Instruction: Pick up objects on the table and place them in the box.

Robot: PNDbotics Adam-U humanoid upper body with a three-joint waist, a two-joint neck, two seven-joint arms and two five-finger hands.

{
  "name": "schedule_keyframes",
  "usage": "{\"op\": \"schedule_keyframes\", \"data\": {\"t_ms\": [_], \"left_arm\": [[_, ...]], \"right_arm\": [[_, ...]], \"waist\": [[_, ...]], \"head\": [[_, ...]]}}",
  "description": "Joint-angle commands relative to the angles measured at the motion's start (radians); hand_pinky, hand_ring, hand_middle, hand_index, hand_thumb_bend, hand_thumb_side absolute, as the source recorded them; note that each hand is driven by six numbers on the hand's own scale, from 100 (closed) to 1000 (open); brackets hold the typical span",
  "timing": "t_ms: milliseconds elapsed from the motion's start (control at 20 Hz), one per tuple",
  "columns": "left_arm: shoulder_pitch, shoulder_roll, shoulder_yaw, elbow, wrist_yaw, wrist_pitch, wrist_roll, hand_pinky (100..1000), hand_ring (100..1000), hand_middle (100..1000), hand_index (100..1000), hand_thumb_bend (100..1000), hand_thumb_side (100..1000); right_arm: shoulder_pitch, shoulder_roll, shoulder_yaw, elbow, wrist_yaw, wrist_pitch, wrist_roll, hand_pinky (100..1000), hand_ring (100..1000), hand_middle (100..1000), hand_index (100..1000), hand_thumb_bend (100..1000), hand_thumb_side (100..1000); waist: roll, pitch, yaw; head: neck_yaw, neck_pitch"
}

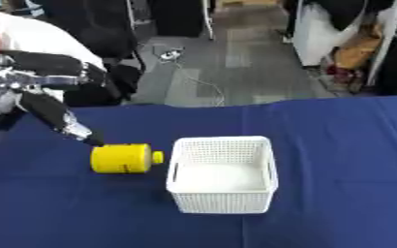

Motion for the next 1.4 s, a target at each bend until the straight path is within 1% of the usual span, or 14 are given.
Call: {"op": "schedule_keyframes", "data": {"t_ms": [50,200,250,300,400,500,600,700,850,1000,1050,1400], "left_arm": [[-0.036,0.015,-0.001,0.054,-0.053,-0.026,-0.053,716,781,854,927,853,731],[-0.056,0.005,-0.014,0.109,-0.102,-0.047,-0.064,739,785,852,932,887,722],[-0.063,0.001,-0.015,0.127,-0.115,-0.053,-0.064,733,781,848,932,856,739],[-0.071,-0.004,-0.016,0.145,-0.125,-0.058,-0.065,724,775,840,931,886,727],[-0.086,-0.014,-0.015,0.188,-0.133,-0.064,-0.065,715,745,813,932,886,733],[-0.098,-0.023,-0.013,0.228,-0.141,-0.068,-0.065,725,733,808,931,888,738],[-0.106,-0.031,-0.008,0.265,-0.153,-0.069,-0.065,700,690,807,929,888,739],[-0.115,-0.039,-0.002,0.294,-0.166,-0.071,-0.065,675,671,810,929,886,740],[-0.123,-0.049,0.003,0.325,-0.181,-0.076,-0.065,674,663,813,929,891,738],[-0.125,-0.056,-0.001,0.349,-0.199,-0.08,-0.065,685,663,817,937,918,728],[-0.126,-0.058,-0.005,0.357,-0.205,-0.083,-0.065,691,670,824,938,934,723],[-0.136,-0.068,-0.025,0.401,-0.247,-0.1,-0.065,719,708,844,934,965,685]], "right_arm": [[-0.009,-0.019,0.0,-0.015,0.0,0.005,0.003,308,392,473,577,237,881],[-0.01,-0.017,0.001,-0.015,-0.001,0.009,0.006,308,392,473,577,240,881],[-0.01,-0.016,0.001,-0.015,-0.001,0.01,0.007,308,392,473,577,240,881],[-0.011,-0.015,0.001,-0.015,-0.002,0.011,0.008,308,392,473,577,240,881],[-0.012,-0.011,0.002,-0.015,-0.003,0.012,0.009,308,392,473,577,242,881],[-0.013,-0.008,0.002,-0.015,-0.004,0.014,0.011,309,392,473,577,243,881],[-0.015,-0.006,0.004,-0.015,-0.005,0.017,0.014,309,393,473,578,245,881],[-0.017,-0.004,0.004,-0.015,-0.006,0.019,0.017,309,393,472,577,246,880],[-0.021,0.0,0.004,-0.015,-0.008,0.019,0.019,309,393,472,577,247,879],[-0.024,0.004,0.006,-0.015,-0.011,0.019,0.02,309,393,472,577,239,878],[-0.026,0.005,0.006,-0.015,-0.012,0.02,0.021,309,393,472,578,248,878],[-0.037,0.011,0.007,-0.015,-0.016,0.02,0.025,309,393,472,577,248,878]], "waist": [[-0.002,-0.01,-0.001],[-0.003,-0.006,-0.004],[-0.004,-0.004,-0.005],[-0.005,-0.003,-0.006],[-0.007,0.0,-0.007],[-0.008,0.003,-0.009],[-0.009,0.007,-0.013],[-0.009,0.01,-0.016],[-0.009,0.016,-0.021],[-0.009,0.02,-0.026],[-0.009,0.022,-0.028],[-0.008,0.032,-0.035]], "head": [[0.019,-0.003],[0.027,-0.006],[0.028,-0.006],[0.029,-0.006],[0.033,-0.007],[0.039,-0.009],[0.044,-0.011],[0.047,-0.009],[0.049,-0.002],[0.051,-0.002],[0.051,-0.003],[0.052,-0.009]]}}
